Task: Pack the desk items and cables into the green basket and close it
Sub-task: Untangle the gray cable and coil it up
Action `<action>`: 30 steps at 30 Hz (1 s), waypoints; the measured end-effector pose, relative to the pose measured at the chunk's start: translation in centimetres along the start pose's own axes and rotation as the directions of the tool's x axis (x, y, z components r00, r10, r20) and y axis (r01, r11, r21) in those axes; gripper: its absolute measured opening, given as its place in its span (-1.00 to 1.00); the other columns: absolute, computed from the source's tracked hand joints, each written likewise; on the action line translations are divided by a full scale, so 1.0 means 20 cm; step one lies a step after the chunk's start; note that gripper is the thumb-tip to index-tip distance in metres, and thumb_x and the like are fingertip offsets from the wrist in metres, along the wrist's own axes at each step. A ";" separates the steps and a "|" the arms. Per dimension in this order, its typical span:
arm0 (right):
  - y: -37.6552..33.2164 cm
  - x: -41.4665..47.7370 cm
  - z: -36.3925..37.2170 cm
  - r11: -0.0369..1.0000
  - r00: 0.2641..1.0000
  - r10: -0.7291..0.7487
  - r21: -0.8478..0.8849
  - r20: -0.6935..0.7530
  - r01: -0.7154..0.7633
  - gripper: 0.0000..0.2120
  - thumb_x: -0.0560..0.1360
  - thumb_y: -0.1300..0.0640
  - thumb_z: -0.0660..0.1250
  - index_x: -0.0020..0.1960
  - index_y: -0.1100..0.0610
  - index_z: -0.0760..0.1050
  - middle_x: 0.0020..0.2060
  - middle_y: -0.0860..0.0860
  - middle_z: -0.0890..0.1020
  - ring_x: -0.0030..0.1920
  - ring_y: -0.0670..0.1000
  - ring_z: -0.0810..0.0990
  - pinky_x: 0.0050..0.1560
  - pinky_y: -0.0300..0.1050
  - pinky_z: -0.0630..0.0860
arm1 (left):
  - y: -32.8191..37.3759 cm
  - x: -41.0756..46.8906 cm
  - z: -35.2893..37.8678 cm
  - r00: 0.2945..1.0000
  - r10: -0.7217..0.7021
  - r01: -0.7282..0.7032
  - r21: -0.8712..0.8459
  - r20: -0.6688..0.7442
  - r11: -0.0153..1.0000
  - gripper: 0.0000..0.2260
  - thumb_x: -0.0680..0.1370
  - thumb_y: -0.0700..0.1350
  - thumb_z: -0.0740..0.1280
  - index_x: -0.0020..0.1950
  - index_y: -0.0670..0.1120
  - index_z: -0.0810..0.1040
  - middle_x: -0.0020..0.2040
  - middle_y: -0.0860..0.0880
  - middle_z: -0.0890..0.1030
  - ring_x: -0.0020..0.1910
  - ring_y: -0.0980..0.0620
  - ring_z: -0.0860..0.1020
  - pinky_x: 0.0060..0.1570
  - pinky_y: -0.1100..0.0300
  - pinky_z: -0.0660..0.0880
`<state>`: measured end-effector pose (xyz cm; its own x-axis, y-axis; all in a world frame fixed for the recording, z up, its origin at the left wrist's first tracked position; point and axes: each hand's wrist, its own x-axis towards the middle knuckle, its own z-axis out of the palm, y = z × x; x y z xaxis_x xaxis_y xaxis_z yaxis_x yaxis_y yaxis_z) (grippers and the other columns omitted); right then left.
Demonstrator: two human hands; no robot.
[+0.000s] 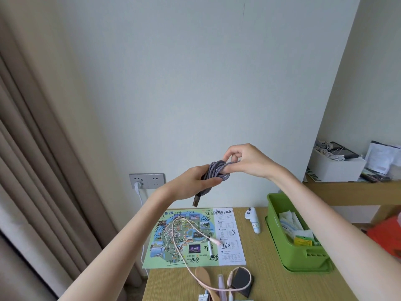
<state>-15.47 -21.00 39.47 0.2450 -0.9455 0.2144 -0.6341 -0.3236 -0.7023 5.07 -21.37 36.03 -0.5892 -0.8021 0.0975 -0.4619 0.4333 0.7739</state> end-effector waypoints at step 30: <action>0.07 -0.01 0.22 0.916 0.983 -0.025 0.399 0.182 -0.051 -0.75 0.58 0.22 0.29 -0.18 -0.01 0.64 -0.37 0.00 0.63 -0.51 -0.10 0.37 -0.50 -0.29 0.23 | 0.09 0.01 -0.06 0.937 -0.113 0.046 -0.203 -0.331 0.978 -0.59 0.46 -0.04 0.50 0.06 -0.13 0.30 -0.15 -0.14 0.59 -0.37 0.11 0.56 -0.44 0.33 0.42</action>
<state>-13.12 -20.98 35.47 0.3900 -0.9149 0.1044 -0.3007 -0.2337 -0.9246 4.97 -21.23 38.17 -0.2801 -0.9364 0.2114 -0.3444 0.3035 0.8884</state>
